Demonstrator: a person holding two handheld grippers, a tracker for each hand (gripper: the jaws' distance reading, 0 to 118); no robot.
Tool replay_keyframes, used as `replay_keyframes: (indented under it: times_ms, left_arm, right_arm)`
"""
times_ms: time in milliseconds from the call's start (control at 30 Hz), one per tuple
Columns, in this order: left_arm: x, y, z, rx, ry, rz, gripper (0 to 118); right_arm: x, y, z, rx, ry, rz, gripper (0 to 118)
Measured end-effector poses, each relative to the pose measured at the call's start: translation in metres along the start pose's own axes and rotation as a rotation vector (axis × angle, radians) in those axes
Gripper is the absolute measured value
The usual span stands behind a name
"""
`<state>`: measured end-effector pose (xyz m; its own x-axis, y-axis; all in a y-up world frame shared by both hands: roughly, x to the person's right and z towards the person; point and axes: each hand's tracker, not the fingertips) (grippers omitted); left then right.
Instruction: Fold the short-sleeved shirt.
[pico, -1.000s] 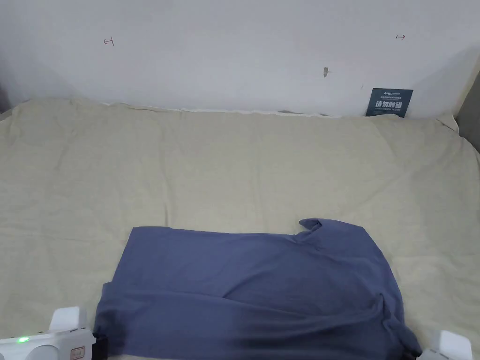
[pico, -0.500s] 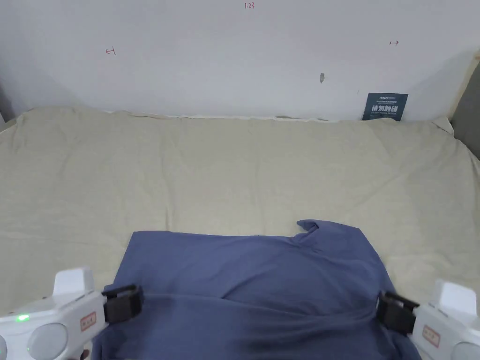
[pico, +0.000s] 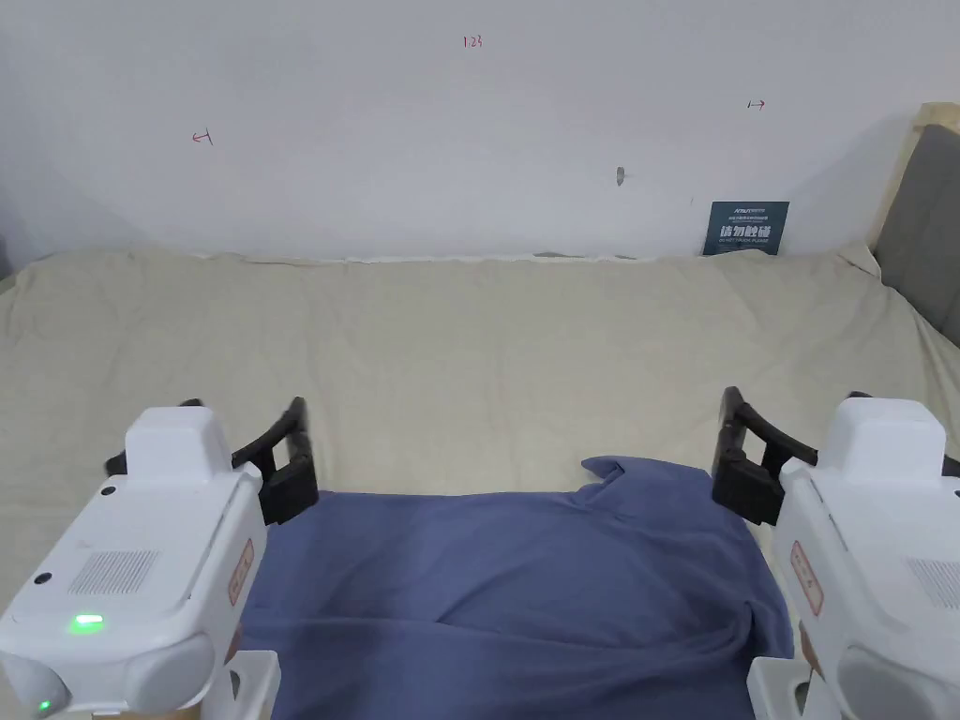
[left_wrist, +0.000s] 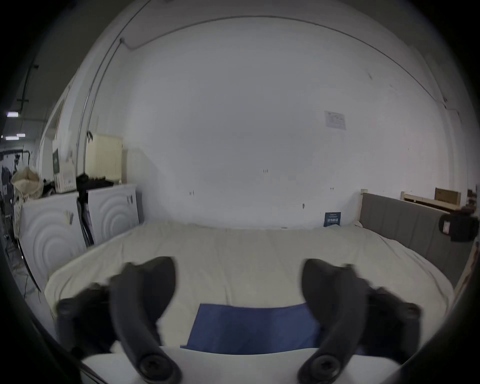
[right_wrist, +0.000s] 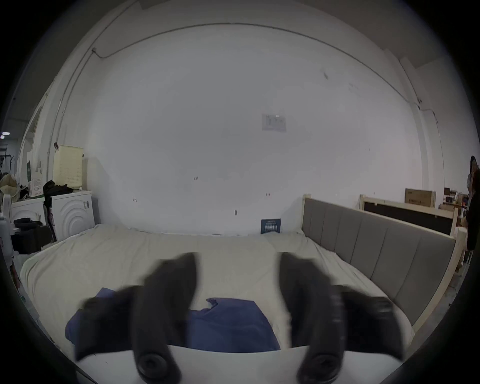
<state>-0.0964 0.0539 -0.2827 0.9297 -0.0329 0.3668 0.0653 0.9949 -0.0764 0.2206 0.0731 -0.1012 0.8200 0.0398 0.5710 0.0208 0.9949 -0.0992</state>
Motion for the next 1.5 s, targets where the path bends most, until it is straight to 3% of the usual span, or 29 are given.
replay_keyframes:
  times_ms: [33, 67, 433, 767, 967, 1033, 1067, 1100, 1133, 1167, 1200, 1267, 1367, 1433, 1467, 1500]
  left_arm:
    - [0.001, -0.002, -0.002, 0.004, 0.001, -0.001, 7]
    - [0.001, -0.003, -0.003, -0.002, -0.004, -0.007, 1]
    - [-0.009, -0.008, -0.043, -0.113, -0.021, -0.025, 0]
    - [-0.047, -0.043, -0.203, -0.534, -0.124, 0.000, 0]
    - [-0.070, -0.097, -0.287, -0.759, -0.092, 0.039, 2]
    - [-0.077, -0.114, -0.306, -0.814, -0.092, 0.069, 15]
    - [-0.080, -0.123, -0.313, -0.832, -0.084, 0.084, 33]
    - [-0.082, -0.132, -0.319, -0.836, -0.079, 0.087, 70]
    - [-0.084, -0.139, -0.325, -0.856, -0.074, 0.095, 93]
    - [-0.084, -0.147, -0.330, -0.880, -0.068, 0.096, 107]
    - [-0.084, -0.154, -0.334, -0.899, -0.055, 0.097, 108]
    - [-0.083, -0.161, -0.337, -0.897, -0.044, 0.096, 96]
    - [-0.081, -0.174, -0.342, -0.943, -0.039, 0.094, 47]
    - [-0.076, -0.180, -0.339, -0.959, -0.041, 0.074, 26]
    - [-0.072, -0.175, -0.334, -0.909, -0.052, 0.054, 7]
    - [-0.070, -0.174, -0.334, -0.912, -0.061, 0.051, 3]
  right_arm:
    - [-0.001, 0.000, 0.000, 0.005, 0.001, 0.006, 31]
    - [-0.002, -0.001, -0.001, 0.005, 0.002, 0.009, 2]
    - [-0.002, -0.008, -0.026, -0.031, 0.009, 0.037, 1]
    - [-0.009, -0.014, -0.081, -0.082, 0.011, 0.065, 1]
    - [-0.012, -0.029, -0.121, -0.136, 0.002, 0.077, 1]
    - [-0.011, -0.036, -0.135, -0.164, -0.002, 0.081, 1]
    - [-0.011, -0.039, -0.142, -0.178, -0.004, 0.082, 1]
    - [-0.011, -0.042, -0.149, -0.191, -0.007, 0.079, 1]
    - [-0.011, -0.045, -0.155, -0.202, -0.008, 0.076, 1]
    - [-0.010, -0.048, -0.160, -0.215, -0.009, 0.071, 1]
    - [-0.009, -0.052, -0.166, -0.228, -0.009, 0.065, 1]
    - [-0.007, -0.058, -0.178, -0.253, -0.010, 0.052, 1]
    - [-0.002, -0.067, -0.193, -0.295, -0.011, 0.024, 1]
    - [0.002, -0.071, -0.200, -0.309, -0.010, 0.005, 1]
    - [0.006, -0.074, -0.206, -0.328, -0.007, -0.009, 1]
    - [0.009, -0.077, -0.212, -0.343, -0.007, -0.014, 2]
